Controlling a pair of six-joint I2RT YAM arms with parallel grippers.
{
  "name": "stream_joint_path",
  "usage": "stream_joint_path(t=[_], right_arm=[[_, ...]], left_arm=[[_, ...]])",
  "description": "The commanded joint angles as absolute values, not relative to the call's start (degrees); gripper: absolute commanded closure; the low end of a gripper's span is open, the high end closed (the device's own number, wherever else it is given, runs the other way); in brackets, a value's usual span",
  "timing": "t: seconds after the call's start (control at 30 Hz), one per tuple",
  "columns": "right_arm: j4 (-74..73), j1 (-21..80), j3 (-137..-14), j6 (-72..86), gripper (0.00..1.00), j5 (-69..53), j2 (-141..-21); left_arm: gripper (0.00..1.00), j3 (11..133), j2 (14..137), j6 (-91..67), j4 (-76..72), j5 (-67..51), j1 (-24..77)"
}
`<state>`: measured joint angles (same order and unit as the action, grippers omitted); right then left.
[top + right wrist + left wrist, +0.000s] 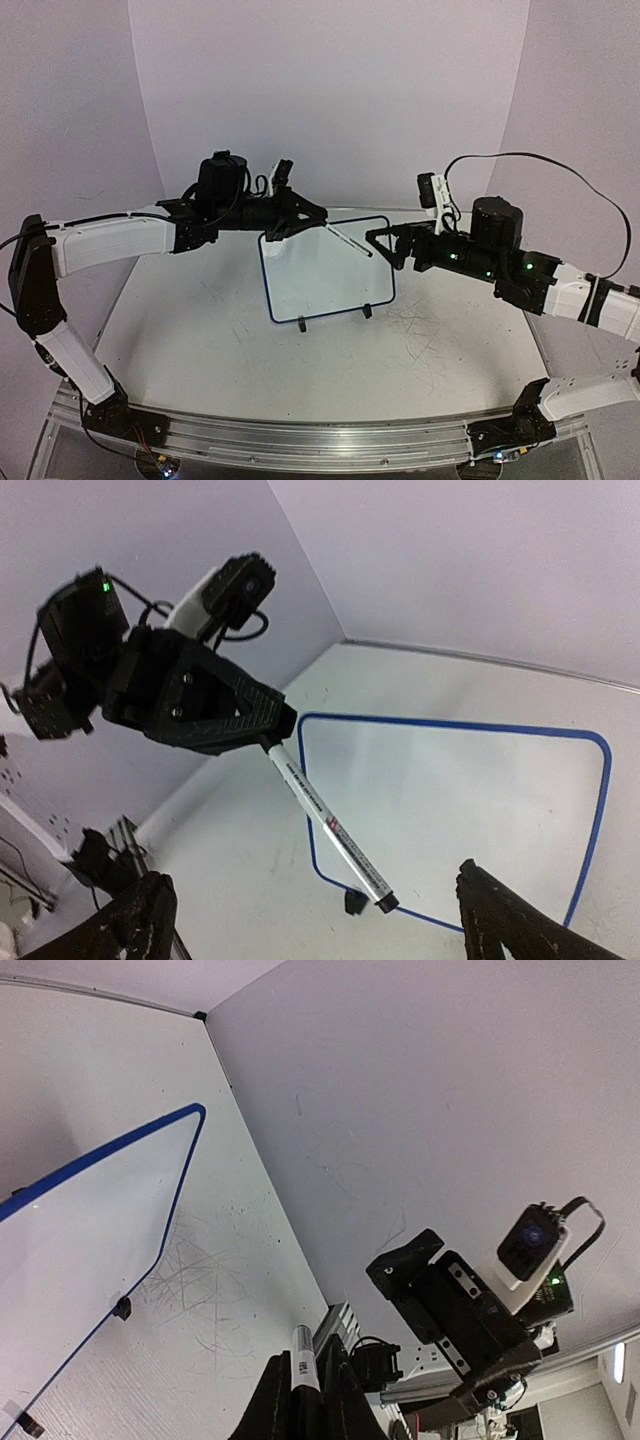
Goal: Write a sentence on the whiteboard
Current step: Pass from the right arm to the left, then open the pen cap from the whiteboard marker.
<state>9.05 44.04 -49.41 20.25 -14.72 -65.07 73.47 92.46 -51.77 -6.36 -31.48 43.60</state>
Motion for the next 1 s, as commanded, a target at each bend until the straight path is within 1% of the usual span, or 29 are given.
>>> stream_joint_path(t=[0.0, 0.07, 0.17, 0.23, 0.33, 0.47, 0.53, 0.63, 0.7, 0.83, 0.97], right_arm=[[26.5, 39.8, -45.1, 33.0, 0.03, -27.1, -65.6], [31.1, 39.8, -45.2, 35.2, 0.07, -29.9, -67.9], [40.3, 39.8, -45.3, 38.8, 0.17, -33.5, -72.1], [46.1, 39.8, -45.3, 40.0, 0.2, -34.1, -74.1], [49.2, 39.8, -47.0, 40.4, 0.22, -35.2, -77.3], [52.2, 39.8, -50.0, 41.5, 0.32, -38.3, -81.5], [53.7, 39.8, -50.5, 42.0, 0.38, -39.1, -82.5], [56.3, 39.8, -50.2, 43.6, 0.51, -39.7, -83.5], [58.4, 39.8, -50.0, 44.8, 0.55, -40.1, -84.3], [65.0, 39.9, -49.6, 48.3, 0.56, -41.2, -86.1], [66.0, 40.6, -51.0, 48.7, 0.6, -41.8, -87.8]], left_arm=[[1.0, 73.7, 88.2, -56.7, -12.7, -33.6, 41.9], [1.0, 73.0, 87.7, -59.3, -15.7, -34.5, 41.6], [1.0, 72.6, 88.0, -62.2, -19.2, -35.9, 41.6], [1.0, 72.0, 88.3, -63.8, -21.5, -36.8, 41.6], [1.0, 71.5, 88.9, -65.4, -23.5, -38.0, 41.6], [1.0, 71.1, 89.4, -66.7, -25.0, -39.0, 41.6], [1.0, 70.8, 89.3, -67.3, -25.8, -39.4, 41.6], [1.0, 70.4, 88.9, -67.6, -26.4, -39.5, 41.6], [1.0, 70.0, 88.8, -67.8, -26.8, -39.6, 41.6], [1.0, 69.1, 88.8, -68.3, -27.6, -39.6, 41.6], [1.0, 68.7, 89.1, -69.0, -28.6, -39.7, 41.6]])
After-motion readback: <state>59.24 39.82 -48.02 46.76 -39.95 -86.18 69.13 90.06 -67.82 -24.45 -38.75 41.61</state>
